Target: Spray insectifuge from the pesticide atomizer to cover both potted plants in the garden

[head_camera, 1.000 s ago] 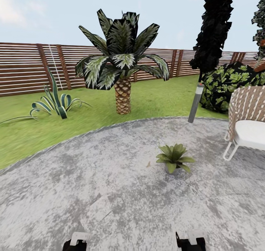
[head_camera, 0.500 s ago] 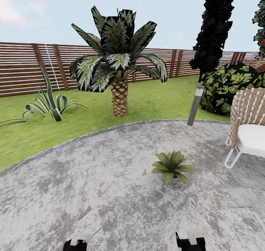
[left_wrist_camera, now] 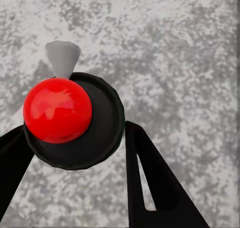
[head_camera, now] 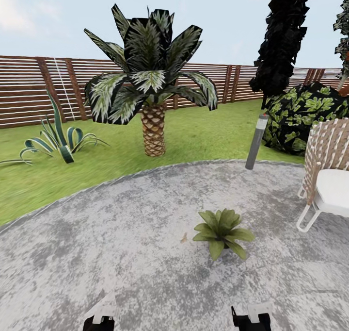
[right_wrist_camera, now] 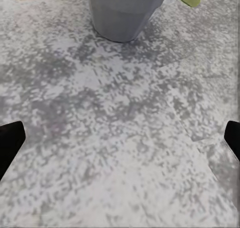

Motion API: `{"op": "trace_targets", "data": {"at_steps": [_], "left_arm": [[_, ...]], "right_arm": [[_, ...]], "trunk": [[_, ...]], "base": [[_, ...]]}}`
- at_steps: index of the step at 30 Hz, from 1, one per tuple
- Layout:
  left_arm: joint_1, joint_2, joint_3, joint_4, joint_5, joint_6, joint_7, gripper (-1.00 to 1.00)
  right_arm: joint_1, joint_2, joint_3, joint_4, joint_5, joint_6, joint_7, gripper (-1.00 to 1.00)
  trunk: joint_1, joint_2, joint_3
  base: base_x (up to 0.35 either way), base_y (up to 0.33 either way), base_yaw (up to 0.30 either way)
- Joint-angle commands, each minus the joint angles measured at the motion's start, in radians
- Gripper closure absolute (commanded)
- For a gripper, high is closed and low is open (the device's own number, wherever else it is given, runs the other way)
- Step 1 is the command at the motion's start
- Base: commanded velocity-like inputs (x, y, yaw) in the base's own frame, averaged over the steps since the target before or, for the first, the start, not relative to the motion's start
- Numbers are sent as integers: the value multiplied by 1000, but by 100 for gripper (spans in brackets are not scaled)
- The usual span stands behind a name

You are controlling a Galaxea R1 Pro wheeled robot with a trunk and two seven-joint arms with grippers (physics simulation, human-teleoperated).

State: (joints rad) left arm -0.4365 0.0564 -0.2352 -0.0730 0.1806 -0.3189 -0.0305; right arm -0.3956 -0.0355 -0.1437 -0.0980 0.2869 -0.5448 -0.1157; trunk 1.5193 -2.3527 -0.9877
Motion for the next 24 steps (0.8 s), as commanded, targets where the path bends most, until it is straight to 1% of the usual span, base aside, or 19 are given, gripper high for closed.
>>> {"op": "trace_targets", "data": {"at_steps": [1, 4, 13, 24], "left_arm": [[-1, 0, -7, 1, 11, -3, -3, 100], [-1, 0, -7, 1, 12, -3, -3, 100], [-1, 0, -7, 1, 13, -3, -3, 100], [-1, 0, -7, 1, 13, -3, -3, 100]], "right_arm": [[-1, 0, -7, 1, 11, -3, -4, -100], [-1, 0, -7, 1, 11, -3, -4, -100], [-1, 0, -7, 1, 11, -3, -4, -100], [-1, 2, -7, 1, 11, -3, -4, -100]], "trunk": [[0, 0, -1], [0, 0, -1], [0, 0, -1], [0, 0, -1]], "base": [[171, -93, 0], [83, -35, 0], [6, -2, 0], [122, -225, 0]]}}
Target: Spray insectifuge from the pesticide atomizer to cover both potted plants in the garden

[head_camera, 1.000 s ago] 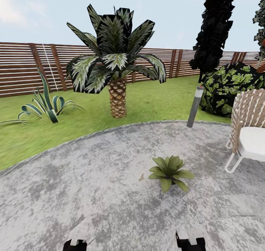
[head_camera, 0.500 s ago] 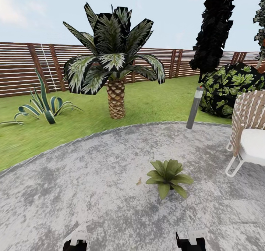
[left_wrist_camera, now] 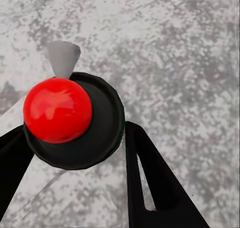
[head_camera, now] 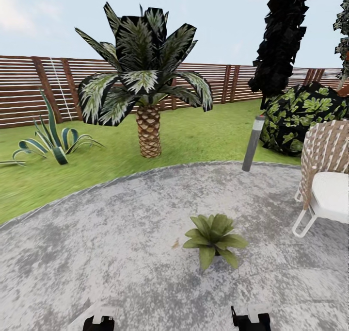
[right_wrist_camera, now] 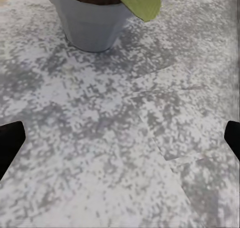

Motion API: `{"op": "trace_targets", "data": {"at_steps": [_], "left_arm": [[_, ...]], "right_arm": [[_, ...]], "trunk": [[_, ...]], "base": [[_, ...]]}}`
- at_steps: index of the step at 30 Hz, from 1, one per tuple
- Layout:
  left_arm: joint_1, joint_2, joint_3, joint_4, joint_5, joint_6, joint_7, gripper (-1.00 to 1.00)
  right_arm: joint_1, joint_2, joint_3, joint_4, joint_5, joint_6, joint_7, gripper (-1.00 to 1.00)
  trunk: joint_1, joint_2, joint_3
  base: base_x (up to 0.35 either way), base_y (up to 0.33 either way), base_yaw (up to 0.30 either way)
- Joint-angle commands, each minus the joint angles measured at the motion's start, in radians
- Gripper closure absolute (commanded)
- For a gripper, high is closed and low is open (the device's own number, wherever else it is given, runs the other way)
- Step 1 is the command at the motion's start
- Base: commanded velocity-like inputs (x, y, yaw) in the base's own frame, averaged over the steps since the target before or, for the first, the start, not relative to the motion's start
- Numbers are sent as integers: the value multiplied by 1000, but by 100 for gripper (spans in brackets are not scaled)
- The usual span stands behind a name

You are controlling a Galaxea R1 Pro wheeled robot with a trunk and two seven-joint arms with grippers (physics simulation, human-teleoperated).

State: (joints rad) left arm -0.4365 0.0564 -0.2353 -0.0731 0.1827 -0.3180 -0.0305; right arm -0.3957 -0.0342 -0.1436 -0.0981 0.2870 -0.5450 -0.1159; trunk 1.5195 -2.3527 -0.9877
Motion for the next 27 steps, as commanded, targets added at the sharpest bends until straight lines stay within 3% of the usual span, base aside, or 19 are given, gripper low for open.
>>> {"op": "trace_targets", "data": {"at_steps": [1, 15, 27], "left_arm": [[-1, 0, -7, 1, 10, -4, -3, 100], [-1, 0, -7, 1, 11, -4, -3, 100], [-1, 0, -7, 1, 11, -4, -3, 100]], "right_arm": [[-1, 0, -7, 1, 11, -3, -4, -100], [-1, 0, -7, 1, 11, -3, -4, -100], [-1, 0, -7, 1, 11, -3, -4, -100]], "trunk": [[0, 0, -1], [0, 0, -1], [0, 0, -1]], "base": [[137, -247, 0], [143, -233, 0], [99, -87, 0]]}}
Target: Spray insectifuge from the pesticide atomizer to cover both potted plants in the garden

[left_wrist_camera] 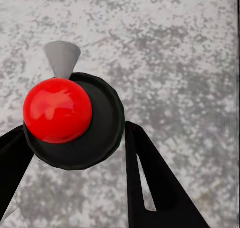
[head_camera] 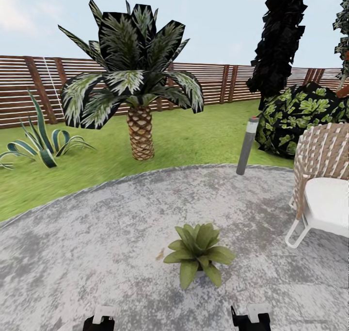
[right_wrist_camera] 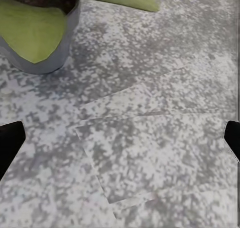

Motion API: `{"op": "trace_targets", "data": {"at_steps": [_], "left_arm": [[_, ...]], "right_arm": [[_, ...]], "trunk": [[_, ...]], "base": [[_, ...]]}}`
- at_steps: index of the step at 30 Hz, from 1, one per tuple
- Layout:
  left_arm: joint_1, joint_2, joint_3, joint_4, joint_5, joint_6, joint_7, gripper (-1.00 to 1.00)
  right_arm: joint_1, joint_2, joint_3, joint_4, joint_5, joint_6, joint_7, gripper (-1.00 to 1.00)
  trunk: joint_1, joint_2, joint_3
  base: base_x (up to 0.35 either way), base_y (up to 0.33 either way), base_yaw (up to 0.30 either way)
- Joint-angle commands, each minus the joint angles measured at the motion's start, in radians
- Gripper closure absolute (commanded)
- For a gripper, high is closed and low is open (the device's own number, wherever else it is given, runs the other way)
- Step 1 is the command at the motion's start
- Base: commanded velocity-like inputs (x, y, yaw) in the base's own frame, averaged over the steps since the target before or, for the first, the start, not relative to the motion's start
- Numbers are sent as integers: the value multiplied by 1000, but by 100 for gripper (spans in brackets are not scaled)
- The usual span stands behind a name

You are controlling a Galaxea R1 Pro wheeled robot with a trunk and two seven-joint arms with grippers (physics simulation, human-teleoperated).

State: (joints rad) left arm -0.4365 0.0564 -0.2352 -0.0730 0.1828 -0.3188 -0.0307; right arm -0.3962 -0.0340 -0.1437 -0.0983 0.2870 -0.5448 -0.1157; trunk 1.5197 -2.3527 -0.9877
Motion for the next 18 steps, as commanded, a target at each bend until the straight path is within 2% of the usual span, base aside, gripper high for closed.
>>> {"op": "trace_targets", "data": {"at_steps": [1, 18], "left_arm": [[-1, 0, -7, 1, 10, -3, -3, 100], [-1, 0, -7, 1, 10, -3, -3, 100]], "right_arm": [[0, 0, -7, 1, 11, -3, -4, -100], [0, 0, -7, 0, 11, -3, -4, -100]], "trunk": [[0, 0, -1], [0, 0, -1]], "base": [[5, -201, 0], [0, -262, 0]]}}
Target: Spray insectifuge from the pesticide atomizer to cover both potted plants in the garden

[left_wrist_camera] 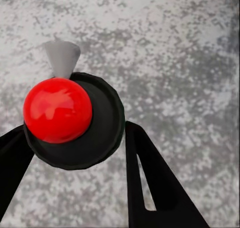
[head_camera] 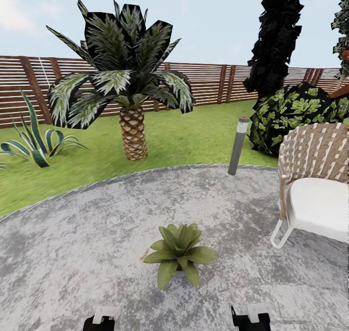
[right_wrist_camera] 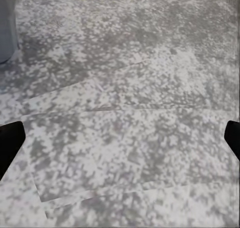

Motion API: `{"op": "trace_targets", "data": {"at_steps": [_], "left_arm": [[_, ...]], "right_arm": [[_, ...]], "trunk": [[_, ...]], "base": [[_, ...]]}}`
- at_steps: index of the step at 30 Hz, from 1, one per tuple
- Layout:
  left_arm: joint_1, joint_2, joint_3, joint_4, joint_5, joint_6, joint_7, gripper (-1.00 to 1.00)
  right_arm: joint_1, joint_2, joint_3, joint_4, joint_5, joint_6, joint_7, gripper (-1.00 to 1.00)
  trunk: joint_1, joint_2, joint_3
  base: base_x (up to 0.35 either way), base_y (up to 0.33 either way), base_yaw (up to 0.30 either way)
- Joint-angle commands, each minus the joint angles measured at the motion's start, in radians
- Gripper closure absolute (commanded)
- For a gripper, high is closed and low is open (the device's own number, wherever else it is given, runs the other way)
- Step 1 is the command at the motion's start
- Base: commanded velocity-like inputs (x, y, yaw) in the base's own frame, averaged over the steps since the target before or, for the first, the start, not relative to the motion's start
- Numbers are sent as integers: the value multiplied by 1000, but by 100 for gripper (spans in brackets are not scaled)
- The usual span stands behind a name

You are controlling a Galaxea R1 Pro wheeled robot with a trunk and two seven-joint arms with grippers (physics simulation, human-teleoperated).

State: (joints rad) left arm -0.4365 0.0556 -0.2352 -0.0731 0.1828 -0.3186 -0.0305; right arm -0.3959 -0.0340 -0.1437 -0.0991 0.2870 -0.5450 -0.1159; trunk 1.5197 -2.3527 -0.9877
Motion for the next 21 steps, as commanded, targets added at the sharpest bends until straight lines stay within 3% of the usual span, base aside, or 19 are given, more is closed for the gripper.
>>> {"op": "trace_targets", "data": {"at_steps": [1, 5, 17, 19, 21], "left_arm": [[-1, 1, -7, 1, 10, -4, -3, 100], [-1, 1, -7, 1, 10, -4, -3, 100], [-1, -1, -14, 0, -8, 0, -16, 100], [-1, 1, -33, -5, -43, 2, -23, 100], [-2, 3, -57, -12, -102, 4, -51, 100]], "right_arm": [[-1, 0, -7, 1, 11, -3, -4, -100], [-1, 0, -7, 2, 11, -3, -4, -100], [-1, 2, -4, 0, 14, -1, 1, -100], [-1, 1, 19, -2, 28, -1, 11, -100], [-1, -2, 90, -5, 83, -1, 46, -100]], "trunk": [[0, 0, -1], [0, 0, -1], [0, 0, -1], [0, 0, -1], [0, 0, -1]], "base": [[0, -270, 0], [0, -208, 0], [0, -6, 0], [0, 0, 0], [0, 0, 0]]}}
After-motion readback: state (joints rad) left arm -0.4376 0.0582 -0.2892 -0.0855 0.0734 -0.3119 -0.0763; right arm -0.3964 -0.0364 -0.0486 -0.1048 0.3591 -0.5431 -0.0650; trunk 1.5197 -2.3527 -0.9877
